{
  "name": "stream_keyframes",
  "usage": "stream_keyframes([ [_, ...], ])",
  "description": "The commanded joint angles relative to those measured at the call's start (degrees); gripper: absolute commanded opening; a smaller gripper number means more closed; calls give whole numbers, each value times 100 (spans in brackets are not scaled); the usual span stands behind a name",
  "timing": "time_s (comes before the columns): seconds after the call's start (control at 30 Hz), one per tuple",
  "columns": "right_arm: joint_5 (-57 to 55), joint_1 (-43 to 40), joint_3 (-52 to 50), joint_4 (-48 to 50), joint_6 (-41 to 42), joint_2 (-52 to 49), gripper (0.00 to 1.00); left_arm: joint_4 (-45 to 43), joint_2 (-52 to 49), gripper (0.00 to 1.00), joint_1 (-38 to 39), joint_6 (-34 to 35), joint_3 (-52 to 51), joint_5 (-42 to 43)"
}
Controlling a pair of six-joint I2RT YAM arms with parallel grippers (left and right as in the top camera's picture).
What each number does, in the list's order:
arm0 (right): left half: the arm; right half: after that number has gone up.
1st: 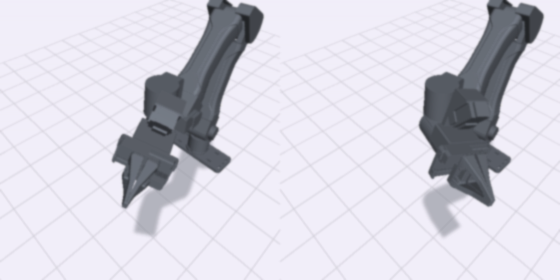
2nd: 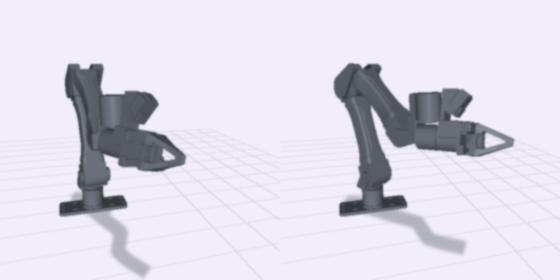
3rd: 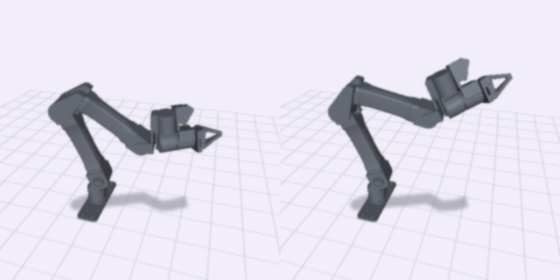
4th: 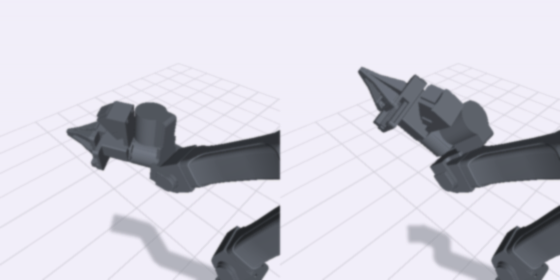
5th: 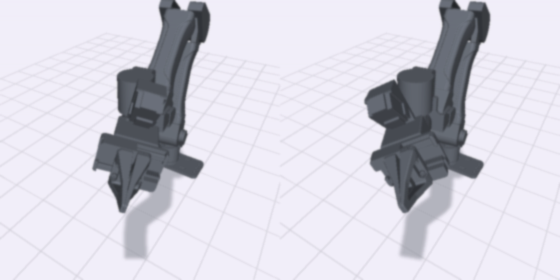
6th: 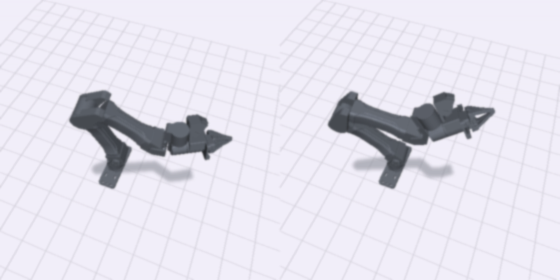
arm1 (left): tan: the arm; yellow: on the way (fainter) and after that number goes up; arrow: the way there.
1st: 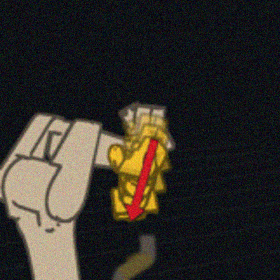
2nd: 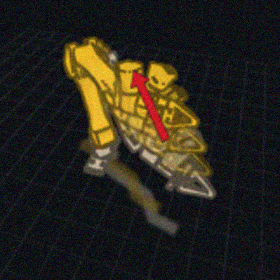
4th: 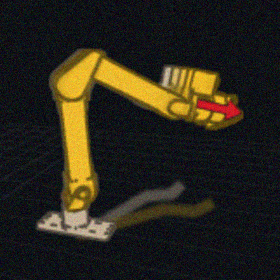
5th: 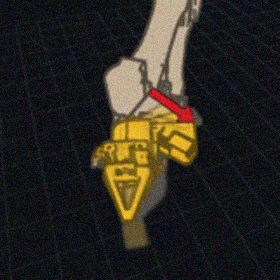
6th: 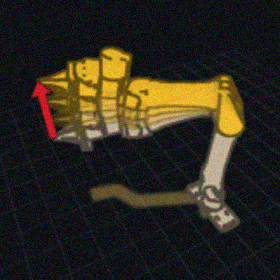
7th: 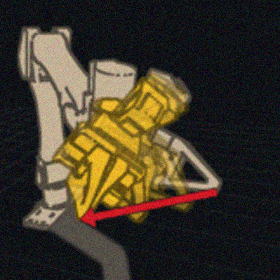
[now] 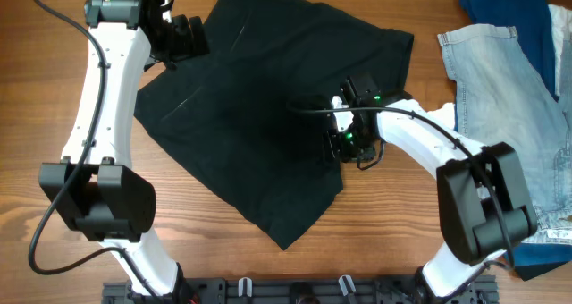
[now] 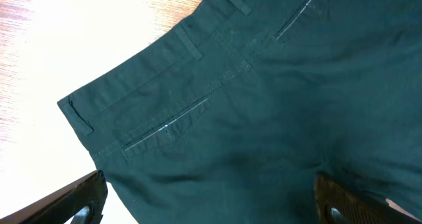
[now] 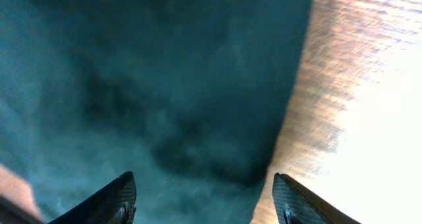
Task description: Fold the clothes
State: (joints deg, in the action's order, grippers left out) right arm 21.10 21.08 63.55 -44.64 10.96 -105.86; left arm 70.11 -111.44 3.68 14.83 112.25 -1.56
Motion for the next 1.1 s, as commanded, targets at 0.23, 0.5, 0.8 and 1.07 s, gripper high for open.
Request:
stream_keyframes([
  [0.23,428,13,-46,330,188,-280,39,-7,-70,100,33,-92,4,92],
  [0.5,463,-190,-44,409,470,-232,4,4,-111,100,33,-92,4,94],
  [0.8,400,-1252,197,-28,-13,232,4,35,-111,100,33,-92,4,94],
  [1.07,374,-1451,660,-599,-354,313,4,44,-111,100,33,-92,4,114],
])
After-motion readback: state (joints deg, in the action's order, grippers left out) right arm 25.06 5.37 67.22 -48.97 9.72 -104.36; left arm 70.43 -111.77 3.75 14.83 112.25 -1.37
